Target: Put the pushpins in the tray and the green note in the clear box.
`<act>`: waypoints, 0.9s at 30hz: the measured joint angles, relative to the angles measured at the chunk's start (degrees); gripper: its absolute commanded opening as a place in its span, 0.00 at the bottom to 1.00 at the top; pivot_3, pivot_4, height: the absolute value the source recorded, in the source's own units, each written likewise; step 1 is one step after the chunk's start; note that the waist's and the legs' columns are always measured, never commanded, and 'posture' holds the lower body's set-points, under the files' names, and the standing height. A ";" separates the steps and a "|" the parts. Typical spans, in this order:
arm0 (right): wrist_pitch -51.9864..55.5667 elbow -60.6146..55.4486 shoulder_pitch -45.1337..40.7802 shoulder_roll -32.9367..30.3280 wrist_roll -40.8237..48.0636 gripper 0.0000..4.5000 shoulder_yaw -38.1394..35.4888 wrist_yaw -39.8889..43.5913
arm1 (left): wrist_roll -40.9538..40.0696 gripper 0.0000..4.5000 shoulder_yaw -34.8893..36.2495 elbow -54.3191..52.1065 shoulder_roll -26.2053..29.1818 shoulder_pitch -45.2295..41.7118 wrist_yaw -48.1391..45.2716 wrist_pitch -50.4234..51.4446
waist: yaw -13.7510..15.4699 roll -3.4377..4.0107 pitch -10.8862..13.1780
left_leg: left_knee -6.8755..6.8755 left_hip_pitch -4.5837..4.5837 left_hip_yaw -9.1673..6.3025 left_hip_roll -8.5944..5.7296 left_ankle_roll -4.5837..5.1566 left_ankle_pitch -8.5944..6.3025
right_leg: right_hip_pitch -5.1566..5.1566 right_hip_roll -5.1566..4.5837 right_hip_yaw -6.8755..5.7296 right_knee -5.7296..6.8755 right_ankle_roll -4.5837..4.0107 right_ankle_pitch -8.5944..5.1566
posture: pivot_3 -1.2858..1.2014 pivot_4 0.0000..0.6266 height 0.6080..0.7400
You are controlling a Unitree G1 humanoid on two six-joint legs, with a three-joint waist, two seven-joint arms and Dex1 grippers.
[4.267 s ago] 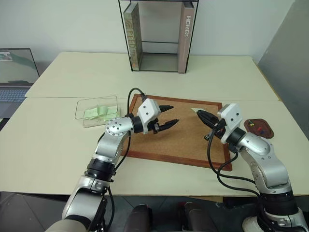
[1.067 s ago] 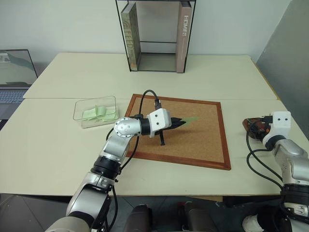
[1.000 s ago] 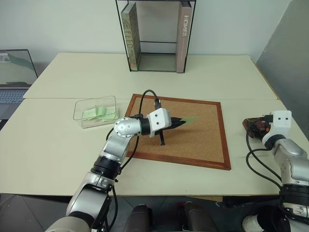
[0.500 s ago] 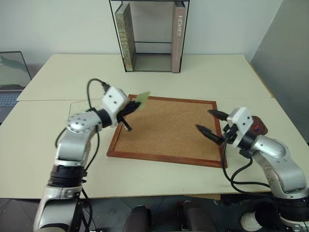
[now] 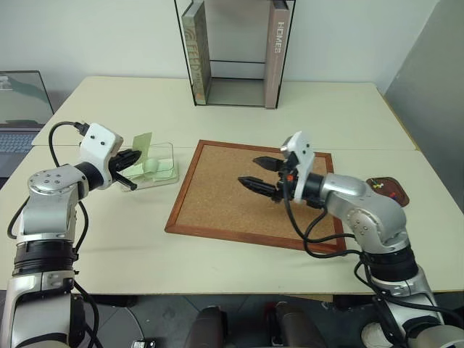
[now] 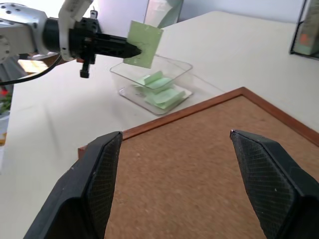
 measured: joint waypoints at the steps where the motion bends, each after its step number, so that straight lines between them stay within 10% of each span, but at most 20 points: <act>1: -0.03 0.05 -0.01 0.09 -0.22 0.82 0.19 -0.13 | 0.11 0.00 -0.02 1.00 0.00 -0.64 0.16 -0.31 | 0.08 -0.01 0.00 | 0.02 -0.07 -0.01 0.00 0.00 0.00 | -0.05 0.00 -0.01 0.00 -0.01 0.01 | 0.52 0.24 1.00; 6: -0.37 -0.04 -0.01 0.80 -1.67 0.82 0.88 -0.47 | 0.77 0.00 -1.23 6.04 -0.38 -4.43 -0.07 -2.03 | 0.01 -0.01 0.00 | 0.00 -0.08 0.02 0.00 0.00 0.00 | -0.07 0.00 0.00 0.00 -0.01 0.01 | 0.52 0.24 1.00; 27: -0.53 -1.47 1.50 0.81 -2.24 0.82 1.23 -0.59 | -2.39 0.78 -1.80 2.71 -0.82 -4.13 -3.50 0.15 | -0.26 -0.01 0.00 | 0.00 -0.06 0.01 0.03 0.00 0.00 | -0.07 0.03 -0.01 0.03 -0.03 0.02 | 0.52 0.24 1.00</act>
